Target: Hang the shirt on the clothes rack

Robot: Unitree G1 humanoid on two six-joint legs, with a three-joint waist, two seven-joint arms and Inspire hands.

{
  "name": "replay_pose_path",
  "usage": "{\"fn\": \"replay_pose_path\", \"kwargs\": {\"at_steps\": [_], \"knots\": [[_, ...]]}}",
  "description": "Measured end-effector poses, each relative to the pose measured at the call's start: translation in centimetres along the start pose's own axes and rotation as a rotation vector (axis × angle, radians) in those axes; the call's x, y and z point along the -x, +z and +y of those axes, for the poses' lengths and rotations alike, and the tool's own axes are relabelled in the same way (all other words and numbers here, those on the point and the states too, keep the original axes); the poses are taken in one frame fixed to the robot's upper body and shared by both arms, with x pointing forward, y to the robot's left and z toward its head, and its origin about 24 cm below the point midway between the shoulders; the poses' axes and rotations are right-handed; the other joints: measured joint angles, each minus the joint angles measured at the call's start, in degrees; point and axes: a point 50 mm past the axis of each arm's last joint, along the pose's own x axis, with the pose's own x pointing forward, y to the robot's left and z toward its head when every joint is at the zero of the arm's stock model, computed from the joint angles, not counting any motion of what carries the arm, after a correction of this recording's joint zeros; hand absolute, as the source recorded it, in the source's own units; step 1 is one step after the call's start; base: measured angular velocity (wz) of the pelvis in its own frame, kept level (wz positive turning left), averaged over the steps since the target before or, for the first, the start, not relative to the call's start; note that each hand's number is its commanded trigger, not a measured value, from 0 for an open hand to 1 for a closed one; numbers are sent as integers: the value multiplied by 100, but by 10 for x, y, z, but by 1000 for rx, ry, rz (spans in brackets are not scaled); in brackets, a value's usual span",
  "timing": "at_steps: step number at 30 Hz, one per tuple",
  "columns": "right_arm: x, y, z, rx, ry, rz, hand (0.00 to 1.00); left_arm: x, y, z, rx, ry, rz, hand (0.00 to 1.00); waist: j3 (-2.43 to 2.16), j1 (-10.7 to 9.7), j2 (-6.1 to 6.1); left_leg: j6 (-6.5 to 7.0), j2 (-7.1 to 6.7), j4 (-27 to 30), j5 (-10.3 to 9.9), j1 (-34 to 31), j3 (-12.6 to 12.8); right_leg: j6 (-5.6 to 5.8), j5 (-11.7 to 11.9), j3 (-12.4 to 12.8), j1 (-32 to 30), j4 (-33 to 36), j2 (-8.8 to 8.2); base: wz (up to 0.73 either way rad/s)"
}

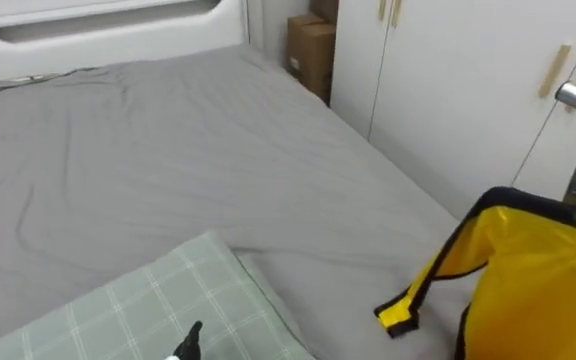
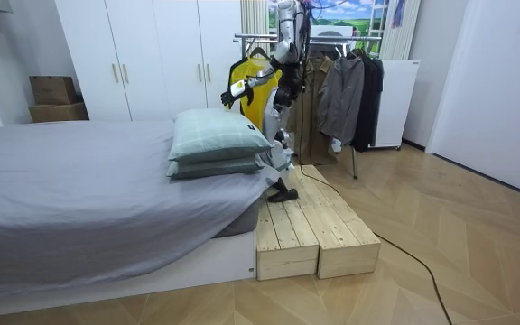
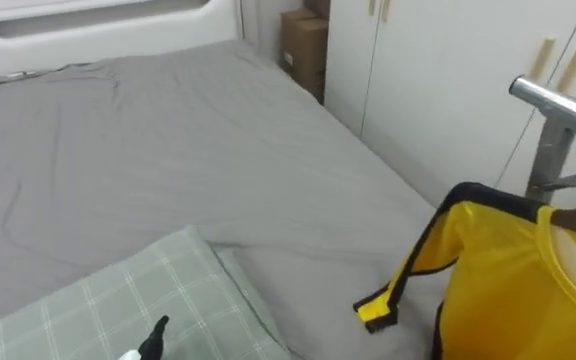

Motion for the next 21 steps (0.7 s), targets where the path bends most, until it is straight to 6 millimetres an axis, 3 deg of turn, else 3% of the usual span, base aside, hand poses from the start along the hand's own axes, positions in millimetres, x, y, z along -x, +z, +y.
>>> {"fn": "replay_pose_path", "kwargs": {"at_steps": [2, 3, 6, 7, 8, 9, 11, 13, 15, 17, 20, 21], "knots": [[0, -2, -5, 33, -23, 15, 0, -2, 8, -6, 10, -18, -29, 0, -42, 179, 184, 56, 58, 181, -38, -78, -19, 47, 14, -43, 10, -78, 37, 30], [0, 2, -5, 67, -35, 4, 0, -3, 10, -6, 9, -17, -38, 0, -3, 203, 298, 100, -41, 77, -38, -98, -105, 135, 82, -136, 94, -223, 22, 8], [1, -5, -4, 94, -59, 21, 0, -4, 8, -1, 9, 13, -31, 0, -12, 60, 336, 231, -348, -413, 97, -48, -237, 262, 328, -445, 369, -623, -84, 57], [1, -6, -4, 93, -67, 28, 0, -4, 8, 0, 9, 20, -31, 0, -13, 67, 337, 280, -397, -506, 185, -57, -267, 285, 385, -499, 415, -697, -97, 62], [1, -8, -5, 88, -80, 40, 0, -5, 6, 1, 13, 36, -22, 0, -10, 65, 324, 298, -541, -716, 311, -58, -395, 308, 524, -570, 506, -853, -127, 52], [1, -9, -5, 82, -89, 45, 0, -5, 3, 3, 15, 43, -7, 0, -12, 28, 323, 343, -636, -868, 380, -63, -492, 229, 717, -674, 593, -1035, -128, 50], [1, -8, -5, 84, -103, 45, 0, -5, -1, 6, 27, 59, 12, 0, -17, -16, 328, 442, -791, -1022, 503, -66, -616, 327, 864, -835, 737, -1230, -170, 50], [0, -4, -6, 99, -116, 34, 0, -5, -3, 9, 32, 69, 26, 0, -7, -30, 288, 512, -964, -1219, 555, -56, -779, 461, 972, -715, 825, -1392, -195, 57], [-1, 6, -9, 97, -136, 12, 0, -6, -4, 11, 26, 76, 28, 0, 22, -27, 210, 630, -1195, -1412, 627, -56, -1033, 619, 1083, -341, 885, -1506, -226, 72], [-2, 14, -9, 88, -153, -8, 0, -6, -6, 14, 14, 77, 36, 0, 5, 0, 151, 690, -1324, -1477, 662, -45, -1281, 673, 1153, -132, 953, -1628, -221, 70], [-4, 28, -5, 58, -166, -44, 0, -5, -11, 19, -10, 83, 47, 0, 14, 72, 103, 738, -1455, -1583, 690, -3, -1715, 646, 1234, 199, 1019, -1650, -185, 64], [-4, 29, -1, 49, -166, -48, 0, -5, -12, 20, -13, 84, 48, 0, 46, 131, 132, 740, -1470, -1587, 691, 14, -1976, 628, 1240, 397, 1047, -1729, -116, 50]]}}
